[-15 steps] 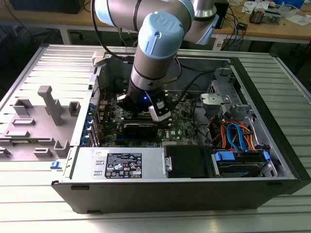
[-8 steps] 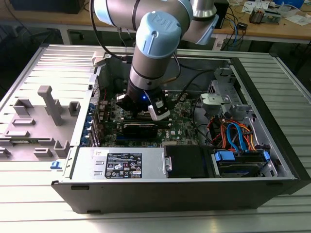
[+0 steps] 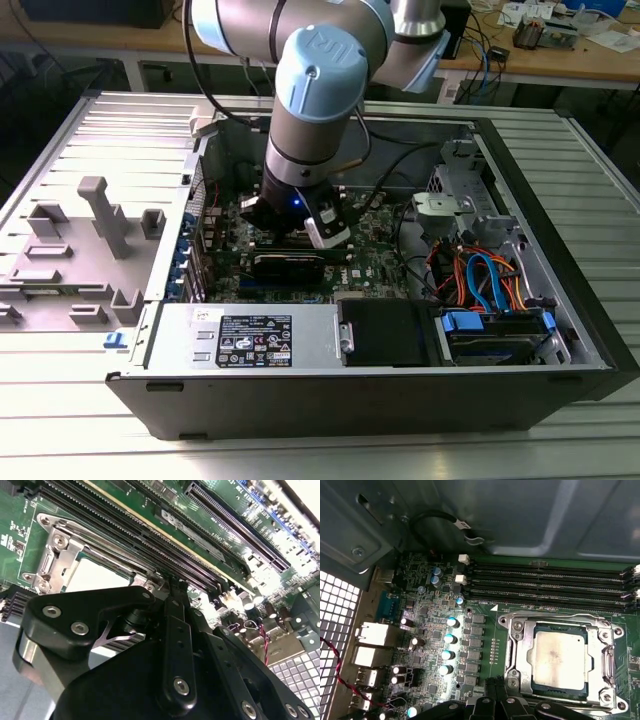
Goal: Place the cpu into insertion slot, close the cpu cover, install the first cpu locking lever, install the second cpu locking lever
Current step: 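Install the second cpu locking lever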
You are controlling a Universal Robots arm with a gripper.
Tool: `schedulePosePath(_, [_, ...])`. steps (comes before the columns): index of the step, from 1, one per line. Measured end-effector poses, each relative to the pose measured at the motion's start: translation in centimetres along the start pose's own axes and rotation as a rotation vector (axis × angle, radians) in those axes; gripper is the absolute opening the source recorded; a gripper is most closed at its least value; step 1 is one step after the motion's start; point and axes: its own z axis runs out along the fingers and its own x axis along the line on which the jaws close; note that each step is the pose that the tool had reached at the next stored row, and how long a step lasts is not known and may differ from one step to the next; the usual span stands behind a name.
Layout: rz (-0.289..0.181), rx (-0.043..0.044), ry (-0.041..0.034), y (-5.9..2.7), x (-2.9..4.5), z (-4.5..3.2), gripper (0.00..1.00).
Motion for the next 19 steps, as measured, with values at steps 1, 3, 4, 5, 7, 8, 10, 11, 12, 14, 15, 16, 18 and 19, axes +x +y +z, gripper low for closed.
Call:
schedulePosePath(1, [0.0,0.0002,-0.0007,0.0,0.03,0.0,0.11])
schedulePosePath(3, [0.0,0.0056,-0.0031,0.0,0.05,0.01,0.11])
schedulePosePath(4, [0.0,0.01,-0.0038,0.01,0.06,0.01,0.11])
schedulePosePath(5, [0.001,0.0132,-0.0043,0.02,0.05,0.01,0.11])
schedulePosePath(7, [0.001,0.017,-0.0045,0.04,0.04,0.01,0.11])
schedulePosePath(8, [0.001,0.0176,-0.0044,0.06,0.05,-0.03,0.11])
schedulePosePath(10, [0.001,0.0173,-0.0048,0.15,0.07,-0.22,0.11])
schedulePosePath(11, [0.001,0.0169,-0.0048,0.21,0.09,-0.4,0.11])
schedulePosePath(12, [0.001,0.0171,-0.0045,0.25,0.11,-0.55,0.11])
schedulePosePath(14, [0.001,0.0178,-0.0044,0.35,0.15,-0.9,0.11])
schedulePosePath(15, [0.001,0.0183,-0.0043,0.39,0.17,-1.05,0.11])
schedulePosePath(16, [0.001,0.0188,-0.0043,0.46,0.2,-1.3,0.11])
schedulePosePath(18, [0.001,0.0199,-0.0043,0.53,0.23,-1.58,0.11])
schedulePosePath(19, [0.002,0.0218,-0.0044,0.55,0.24,-1.64,0.11])
